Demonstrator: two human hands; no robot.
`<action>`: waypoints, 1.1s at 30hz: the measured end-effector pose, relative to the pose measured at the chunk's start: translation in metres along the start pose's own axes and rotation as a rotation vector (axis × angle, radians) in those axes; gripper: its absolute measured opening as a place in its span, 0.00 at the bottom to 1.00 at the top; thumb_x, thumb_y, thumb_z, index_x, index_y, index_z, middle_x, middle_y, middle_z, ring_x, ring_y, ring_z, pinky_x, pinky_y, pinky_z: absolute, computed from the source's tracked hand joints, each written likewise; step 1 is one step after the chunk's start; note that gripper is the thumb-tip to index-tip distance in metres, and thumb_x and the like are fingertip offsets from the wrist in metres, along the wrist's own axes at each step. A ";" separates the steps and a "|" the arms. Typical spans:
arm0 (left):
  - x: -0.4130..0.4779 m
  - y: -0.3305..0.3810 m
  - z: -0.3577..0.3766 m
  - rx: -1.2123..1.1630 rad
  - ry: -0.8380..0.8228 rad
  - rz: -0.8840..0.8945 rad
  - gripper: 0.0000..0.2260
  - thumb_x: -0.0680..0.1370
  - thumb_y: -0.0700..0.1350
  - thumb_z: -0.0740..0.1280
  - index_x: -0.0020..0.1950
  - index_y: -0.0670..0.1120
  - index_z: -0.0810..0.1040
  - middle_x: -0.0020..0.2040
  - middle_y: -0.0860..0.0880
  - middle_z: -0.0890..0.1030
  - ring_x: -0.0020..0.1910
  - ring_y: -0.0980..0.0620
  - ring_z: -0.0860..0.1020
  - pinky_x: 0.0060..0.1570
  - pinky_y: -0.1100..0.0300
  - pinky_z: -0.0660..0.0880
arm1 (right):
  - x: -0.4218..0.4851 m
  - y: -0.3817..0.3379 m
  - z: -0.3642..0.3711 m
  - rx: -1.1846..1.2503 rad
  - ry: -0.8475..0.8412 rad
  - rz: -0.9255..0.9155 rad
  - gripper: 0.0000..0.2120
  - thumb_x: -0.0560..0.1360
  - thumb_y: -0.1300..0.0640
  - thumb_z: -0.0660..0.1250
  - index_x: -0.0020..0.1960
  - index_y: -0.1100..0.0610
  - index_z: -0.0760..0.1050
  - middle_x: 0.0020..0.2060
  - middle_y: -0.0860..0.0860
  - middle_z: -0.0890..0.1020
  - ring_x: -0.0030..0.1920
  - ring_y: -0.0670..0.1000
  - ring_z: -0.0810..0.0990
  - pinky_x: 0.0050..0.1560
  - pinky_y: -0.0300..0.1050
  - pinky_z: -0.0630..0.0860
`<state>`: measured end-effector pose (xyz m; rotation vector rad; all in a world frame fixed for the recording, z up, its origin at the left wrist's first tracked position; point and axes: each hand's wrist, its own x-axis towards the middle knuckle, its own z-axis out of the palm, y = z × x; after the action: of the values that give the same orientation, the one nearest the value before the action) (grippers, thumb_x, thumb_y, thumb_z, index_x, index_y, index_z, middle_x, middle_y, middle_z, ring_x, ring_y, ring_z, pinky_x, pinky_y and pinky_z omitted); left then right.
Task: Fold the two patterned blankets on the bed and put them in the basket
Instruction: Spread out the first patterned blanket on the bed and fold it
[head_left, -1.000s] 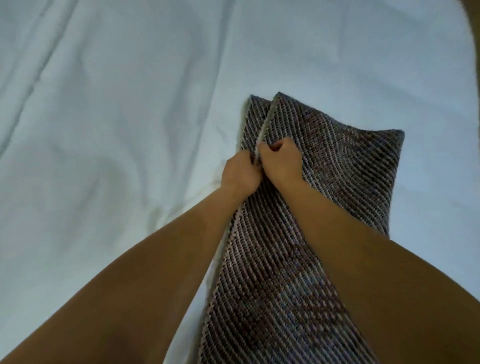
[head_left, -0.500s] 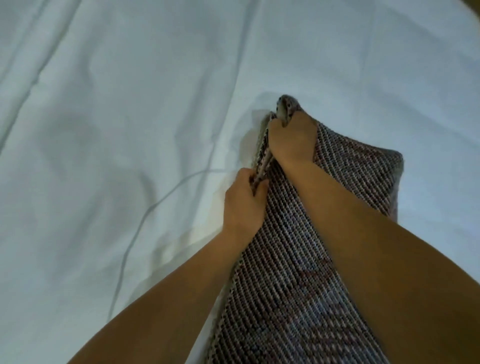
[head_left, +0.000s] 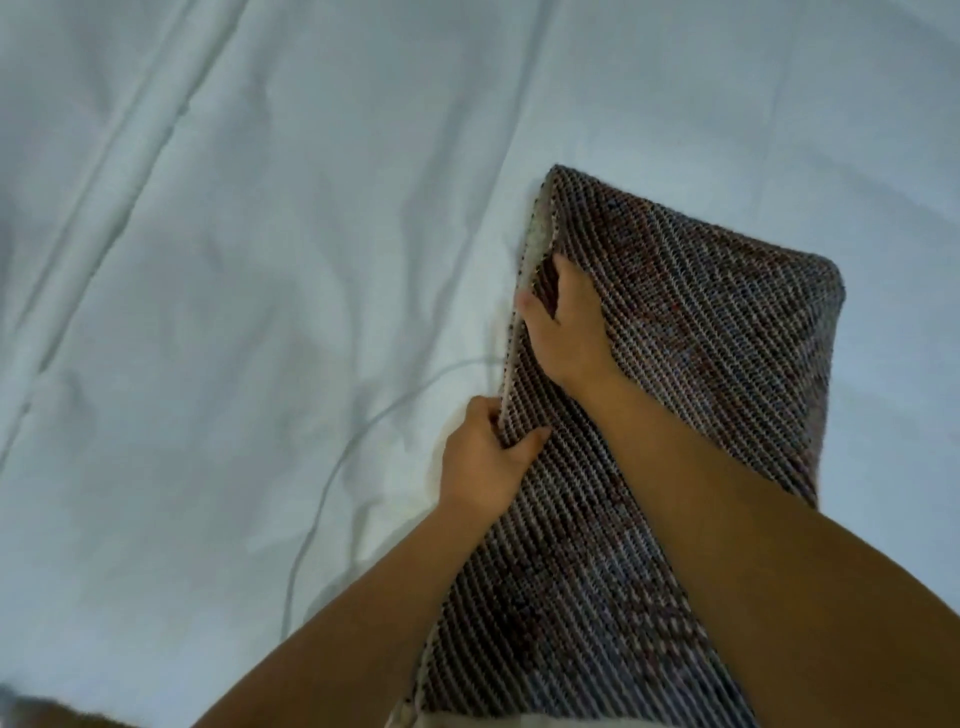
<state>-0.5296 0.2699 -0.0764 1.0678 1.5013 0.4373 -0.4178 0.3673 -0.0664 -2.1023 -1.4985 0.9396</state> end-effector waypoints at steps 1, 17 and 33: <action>-0.009 -0.005 -0.001 0.000 0.004 -0.017 0.17 0.68 0.57 0.72 0.48 0.54 0.68 0.40 0.63 0.75 0.38 0.68 0.74 0.31 0.75 0.68 | -0.014 0.004 0.005 -0.049 -0.021 -0.036 0.31 0.78 0.49 0.58 0.75 0.61 0.51 0.74 0.57 0.57 0.74 0.54 0.53 0.72 0.44 0.47; -0.161 -0.117 -0.012 0.304 0.260 -0.066 0.14 0.77 0.56 0.60 0.42 0.46 0.70 0.40 0.43 0.81 0.42 0.43 0.78 0.41 0.52 0.73 | -0.184 0.038 0.058 -0.509 -0.265 -0.415 0.31 0.80 0.44 0.46 0.75 0.59 0.39 0.76 0.55 0.42 0.75 0.52 0.37 0.70 0.46 0.31; -0.083 0.007 0.064 0.814 0.205 0.287 0.27 0.80 0.54 0.53 0.76 0.47 0.48 0.77 0.47 0.50 0.76 0.47 0.45 0.73 0.48 0.45 | -0.103 0.147 -0.120 -0.645 -0.181 -0.233 0.29 0.80 0.46 0.51 0.76 0.57 0.48 0.76 0.59 0.51 0.75 0.58 0.47 0.74 0.54 0.43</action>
<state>-0.4763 0.1875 -0.0388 1.9369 1.7606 0.1144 -0.2545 0.2275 -0.0479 -2.2077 -2.3254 0.6214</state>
